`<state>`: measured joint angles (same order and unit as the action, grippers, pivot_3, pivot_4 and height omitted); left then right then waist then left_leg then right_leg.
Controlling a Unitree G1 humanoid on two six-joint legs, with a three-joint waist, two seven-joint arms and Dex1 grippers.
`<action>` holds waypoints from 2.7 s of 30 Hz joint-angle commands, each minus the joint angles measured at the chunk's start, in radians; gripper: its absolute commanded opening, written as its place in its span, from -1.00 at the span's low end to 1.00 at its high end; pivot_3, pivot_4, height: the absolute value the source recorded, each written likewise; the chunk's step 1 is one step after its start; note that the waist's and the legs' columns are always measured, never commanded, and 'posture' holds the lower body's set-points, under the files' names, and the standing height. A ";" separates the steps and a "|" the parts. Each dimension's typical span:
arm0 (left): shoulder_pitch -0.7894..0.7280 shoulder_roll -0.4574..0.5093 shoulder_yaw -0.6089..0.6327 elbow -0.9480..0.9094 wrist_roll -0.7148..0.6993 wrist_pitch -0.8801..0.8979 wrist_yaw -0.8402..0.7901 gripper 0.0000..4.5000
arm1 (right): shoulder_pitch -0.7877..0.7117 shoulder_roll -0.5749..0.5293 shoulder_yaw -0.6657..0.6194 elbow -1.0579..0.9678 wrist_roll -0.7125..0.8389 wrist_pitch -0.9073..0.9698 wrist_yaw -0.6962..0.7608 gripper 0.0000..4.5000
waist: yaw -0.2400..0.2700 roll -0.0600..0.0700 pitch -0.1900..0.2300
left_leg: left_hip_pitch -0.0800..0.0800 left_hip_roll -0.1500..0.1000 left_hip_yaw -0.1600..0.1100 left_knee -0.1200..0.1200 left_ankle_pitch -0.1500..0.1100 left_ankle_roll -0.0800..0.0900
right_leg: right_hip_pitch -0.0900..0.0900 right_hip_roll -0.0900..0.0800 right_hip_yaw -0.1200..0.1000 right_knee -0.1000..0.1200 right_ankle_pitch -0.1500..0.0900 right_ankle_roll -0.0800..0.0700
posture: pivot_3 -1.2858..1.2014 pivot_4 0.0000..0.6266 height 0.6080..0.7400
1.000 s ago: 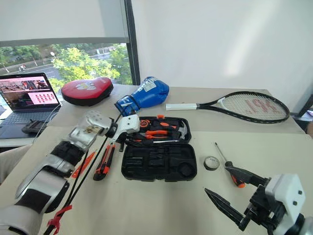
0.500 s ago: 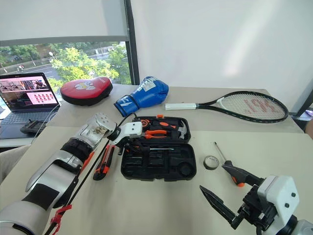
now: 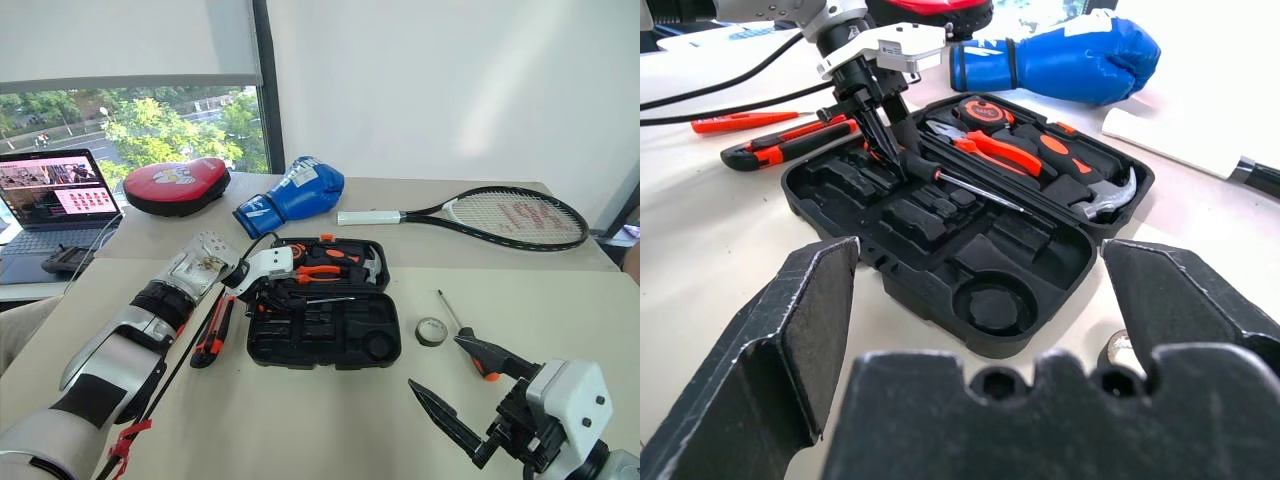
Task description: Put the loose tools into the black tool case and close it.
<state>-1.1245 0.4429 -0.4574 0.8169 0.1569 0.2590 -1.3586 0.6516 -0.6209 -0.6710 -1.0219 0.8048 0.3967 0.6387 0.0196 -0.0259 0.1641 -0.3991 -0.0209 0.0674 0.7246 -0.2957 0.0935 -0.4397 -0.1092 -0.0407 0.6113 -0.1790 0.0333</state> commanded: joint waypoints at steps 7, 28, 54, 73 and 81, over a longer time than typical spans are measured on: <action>0.028 0.066 0.288 -0.244 -0.268 0.220 -0.053 0.51 | 0.003 0.012 0.006 0.003 -0.029 -0.051 0.025 1.00 | 0.004 0.000 0.000 | -0.003 0.000 -0.002 0.003 0.000 0.001 | -0.002 -0.001 -0.001 0.000 0.001 0.001 | 0.03 -0.52 1.00; 0.512 -0.145 0.215 -0.596 -0.162 0.355 0.610 -0.95 | -0.045 0.021 0.080 -0.013 -0.092 -0.006 -0.081 1.00 | 0.022 0.006 -0.004 | 0.006 -0.001 -0.003 0.003 -0.001 0.000 | 0.007 -0.005 0.000 0.000 0.001 0.002 | 0.03 -0.52 1.00; 0.513 -0.004 0.462 -0.863 -0.659 0.430 0.310 -0.85 | -0.332 -0.231 0.195 0.289 -0.220 0.406 -0.206 1.00 | -0.003 0.007 -0.019 | 0.001 0.001 -0.003 0.002 0.000 -0.012 | 0.001 -0.003 0.000 0.000 -0.002 -0.001 | 0.03 -0.52 1.00; 0.704 0.292 0.489 -1.302 -0.916 0.514 0.176 0.84 | -0.902 -0.327 0.569 0.870 -0.366 0.613 -0.091 0.06 | -0.006 0.011 -0.016 | 0.001 -0.002 -0.002 0.002 -0.001 -0.009 | 0.003 -0.001 0.000 -0.001 -0.003 -0.001 | 0.03 -0.52 1.00; 0.808 0.262 0.547 -1.277 -0.882 0.395 0.255 0.84 | -0.952 -0.391 0.471 0.695 -0.291 0.635 -0.008 -0.77 | -0.006 0.012 -0.015 | 0.000 -0.002 -0.002 0.002 -0.002 -0.009 | 0.002 -0.001 0.000 -0.002 -0.003 0.000 | 0.03 -0.52 1.00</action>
<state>-0.3196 0.7312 0.0320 -0.4567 -0.7304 0.7041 -1.1516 -0.2219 -0.9961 -0.1409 -0.2296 0.4591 1.0257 0.5955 0.0137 -0.0142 0.1486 -0.3988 -0.0225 0.0655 0.7262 -0.2974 0.0848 -0.4379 -0.1107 -0.0403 0.6093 -0.1818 0.0331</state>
